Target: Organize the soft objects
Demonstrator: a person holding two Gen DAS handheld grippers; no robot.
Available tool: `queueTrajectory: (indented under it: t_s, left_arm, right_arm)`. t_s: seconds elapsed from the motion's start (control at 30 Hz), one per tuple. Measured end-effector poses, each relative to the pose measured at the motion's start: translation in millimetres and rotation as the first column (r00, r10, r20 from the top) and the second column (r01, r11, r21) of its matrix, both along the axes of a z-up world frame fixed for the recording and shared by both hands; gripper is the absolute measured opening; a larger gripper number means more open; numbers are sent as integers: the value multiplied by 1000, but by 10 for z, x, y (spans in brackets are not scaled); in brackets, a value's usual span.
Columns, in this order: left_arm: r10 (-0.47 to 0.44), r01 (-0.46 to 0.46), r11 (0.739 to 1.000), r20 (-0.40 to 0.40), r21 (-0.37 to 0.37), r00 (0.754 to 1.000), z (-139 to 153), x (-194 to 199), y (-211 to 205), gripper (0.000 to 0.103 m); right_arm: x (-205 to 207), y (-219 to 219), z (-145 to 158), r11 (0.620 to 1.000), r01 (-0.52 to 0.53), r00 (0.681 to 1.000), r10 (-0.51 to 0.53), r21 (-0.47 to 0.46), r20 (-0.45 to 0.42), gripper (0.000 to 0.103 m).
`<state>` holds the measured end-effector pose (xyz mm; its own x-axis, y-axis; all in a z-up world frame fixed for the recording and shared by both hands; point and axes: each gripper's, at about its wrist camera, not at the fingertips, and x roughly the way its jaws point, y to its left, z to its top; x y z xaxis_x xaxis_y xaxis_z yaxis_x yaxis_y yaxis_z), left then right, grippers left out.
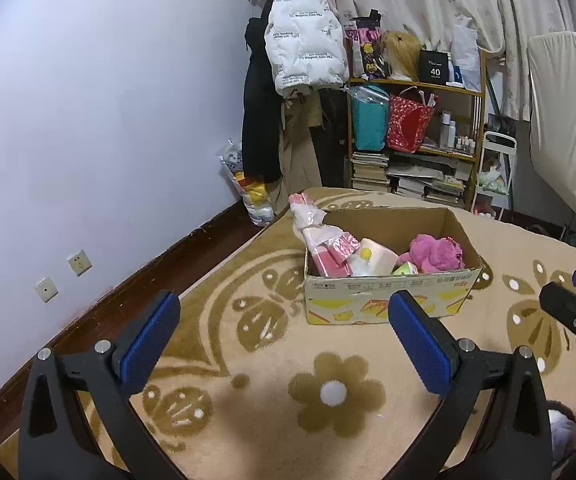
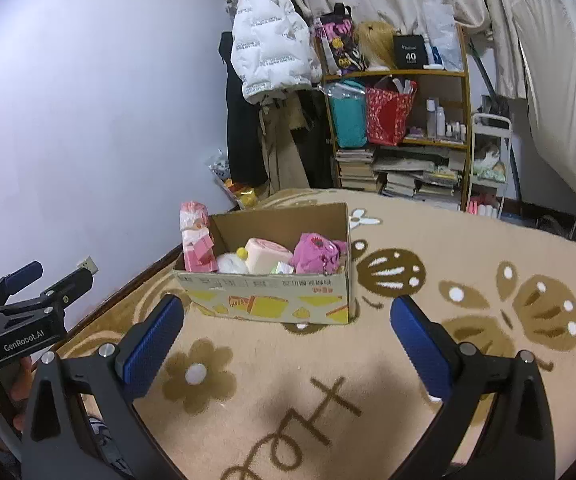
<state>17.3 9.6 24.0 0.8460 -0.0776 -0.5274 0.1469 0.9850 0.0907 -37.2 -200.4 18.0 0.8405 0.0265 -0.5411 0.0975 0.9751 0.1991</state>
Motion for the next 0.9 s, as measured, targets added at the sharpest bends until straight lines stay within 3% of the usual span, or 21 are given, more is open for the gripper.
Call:
queueTrajectory:
  t_s: [0.9]
  left_arm:
    - [-6,7,1000,-32,29,999,-148,138,-52,103]
  right_arm:
    - [153,64,-206,999,-5,999,4,-45,-36,103]
